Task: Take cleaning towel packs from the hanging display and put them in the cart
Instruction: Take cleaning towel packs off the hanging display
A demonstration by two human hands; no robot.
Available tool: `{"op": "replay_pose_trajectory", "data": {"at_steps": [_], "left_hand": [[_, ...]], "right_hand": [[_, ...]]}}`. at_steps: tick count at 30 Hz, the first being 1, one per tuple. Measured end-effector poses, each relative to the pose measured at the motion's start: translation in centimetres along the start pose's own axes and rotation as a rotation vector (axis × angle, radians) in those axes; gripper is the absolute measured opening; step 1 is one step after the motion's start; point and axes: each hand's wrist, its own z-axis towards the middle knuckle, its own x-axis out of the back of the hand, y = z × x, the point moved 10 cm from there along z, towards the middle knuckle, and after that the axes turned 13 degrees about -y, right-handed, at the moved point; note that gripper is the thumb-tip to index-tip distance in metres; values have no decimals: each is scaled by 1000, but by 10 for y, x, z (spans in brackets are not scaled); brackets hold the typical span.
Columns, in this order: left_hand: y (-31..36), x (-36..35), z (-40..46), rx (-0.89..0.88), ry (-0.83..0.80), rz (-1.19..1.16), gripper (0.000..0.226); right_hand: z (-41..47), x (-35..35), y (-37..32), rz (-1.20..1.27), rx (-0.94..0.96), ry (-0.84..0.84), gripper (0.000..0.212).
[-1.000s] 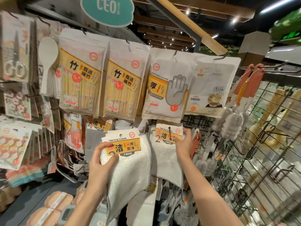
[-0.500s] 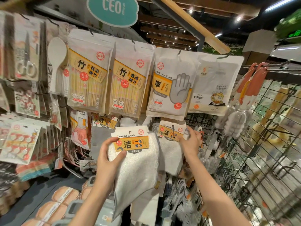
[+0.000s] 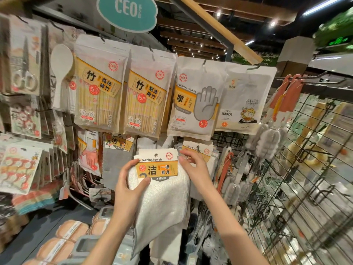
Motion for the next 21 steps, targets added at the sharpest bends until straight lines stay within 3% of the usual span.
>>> {"op": "replay_pose_trajectory", "data": {"at_steps": [13,21], "left_hand": [[-2,-3,-6,12,8,-41,71],[-6,-2,-6,61,-21,-45,53]], "right_hand": [[-27,-20,-17,-22,40,-18,38],[-23,-15,-14,28,-50,-36,33]]}}
